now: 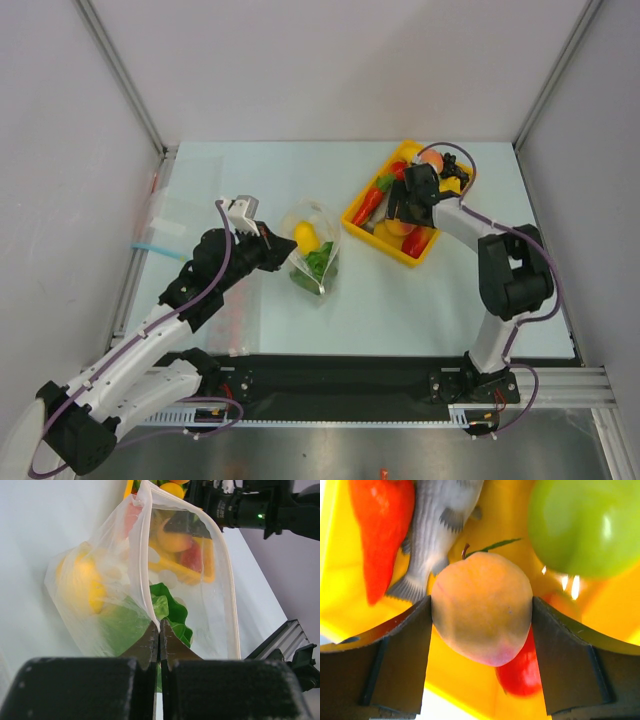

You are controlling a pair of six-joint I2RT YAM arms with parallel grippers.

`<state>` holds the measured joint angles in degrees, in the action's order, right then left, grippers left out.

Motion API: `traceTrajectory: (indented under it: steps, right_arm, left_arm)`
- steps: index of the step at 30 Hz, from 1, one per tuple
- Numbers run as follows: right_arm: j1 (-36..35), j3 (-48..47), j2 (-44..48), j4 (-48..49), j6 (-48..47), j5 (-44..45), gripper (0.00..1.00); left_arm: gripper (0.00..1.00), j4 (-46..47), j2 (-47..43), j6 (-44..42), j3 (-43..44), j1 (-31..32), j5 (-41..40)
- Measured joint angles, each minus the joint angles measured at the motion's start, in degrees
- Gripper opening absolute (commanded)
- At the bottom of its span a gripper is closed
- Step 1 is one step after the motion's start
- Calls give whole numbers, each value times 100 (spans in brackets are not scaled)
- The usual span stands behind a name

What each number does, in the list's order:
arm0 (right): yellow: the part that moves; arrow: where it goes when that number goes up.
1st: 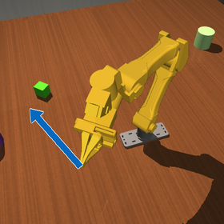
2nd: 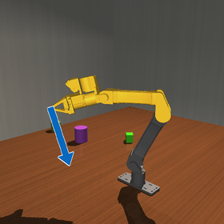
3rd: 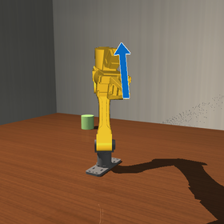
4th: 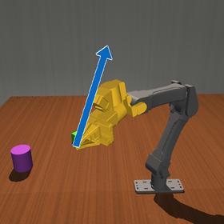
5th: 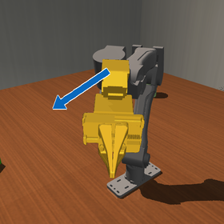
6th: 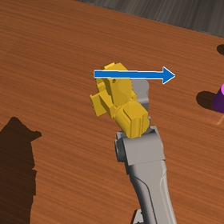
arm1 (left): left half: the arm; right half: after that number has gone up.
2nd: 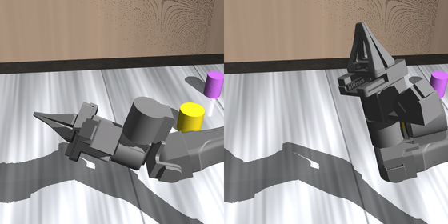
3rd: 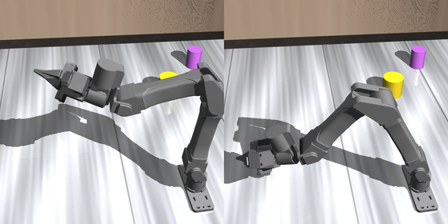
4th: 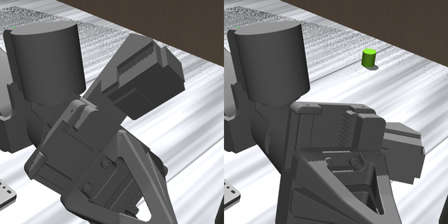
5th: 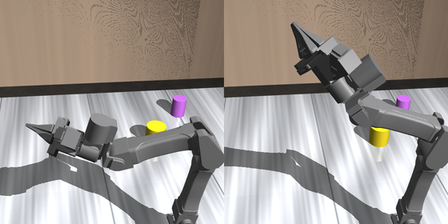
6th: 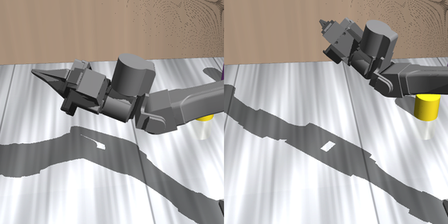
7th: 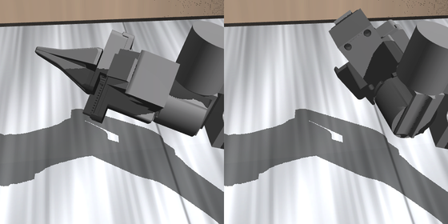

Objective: Place the food in the zip-top bag and seal the zipper
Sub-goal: Pick up the fake fruit from the bin.

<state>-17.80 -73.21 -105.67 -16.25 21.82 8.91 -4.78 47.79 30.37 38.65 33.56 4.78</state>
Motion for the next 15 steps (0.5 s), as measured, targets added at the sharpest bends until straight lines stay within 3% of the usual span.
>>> traceTrajectory:
  steps: [9,15]
  right_arm:
    - [-219,892,1996,66,0,-391,49]
    - [-1069,1567,3694,647,-229,-734,48]
  left_arm:
    - [0,-2,0,0,0,0,-15]
    - [0,0,0,-46,0,0,-11]
